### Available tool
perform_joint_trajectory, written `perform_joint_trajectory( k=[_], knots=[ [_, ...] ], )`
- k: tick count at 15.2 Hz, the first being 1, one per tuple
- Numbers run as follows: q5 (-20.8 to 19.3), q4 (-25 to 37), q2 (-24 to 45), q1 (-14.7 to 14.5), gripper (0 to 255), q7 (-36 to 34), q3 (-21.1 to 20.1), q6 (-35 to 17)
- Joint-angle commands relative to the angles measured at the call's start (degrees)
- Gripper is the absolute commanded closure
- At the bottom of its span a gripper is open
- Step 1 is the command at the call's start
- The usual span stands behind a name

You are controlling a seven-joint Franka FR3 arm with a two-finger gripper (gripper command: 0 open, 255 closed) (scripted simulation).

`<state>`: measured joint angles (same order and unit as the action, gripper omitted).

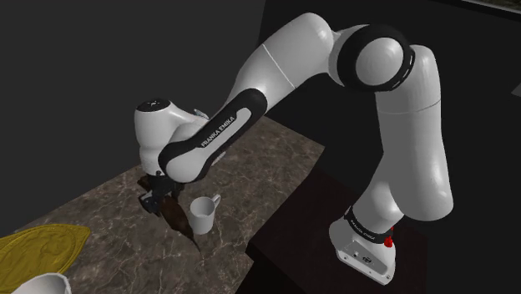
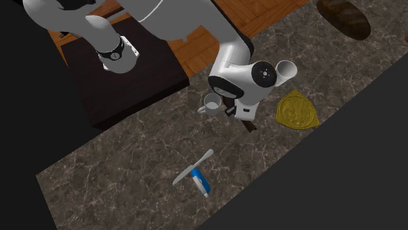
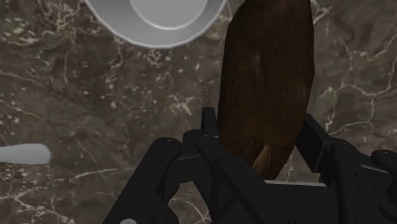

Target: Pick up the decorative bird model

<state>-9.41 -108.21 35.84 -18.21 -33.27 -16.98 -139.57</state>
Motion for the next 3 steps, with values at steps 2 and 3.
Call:
perform_joint_trajectory(
  k=[2,3],
  knots=[
    [0.38,0.12,-1.12,0.22,255,0.17,-0.33,1.22],
    [0.38,0.12,-1.11,0.22,255,0.17,-0.33,1.22]
  ],
)
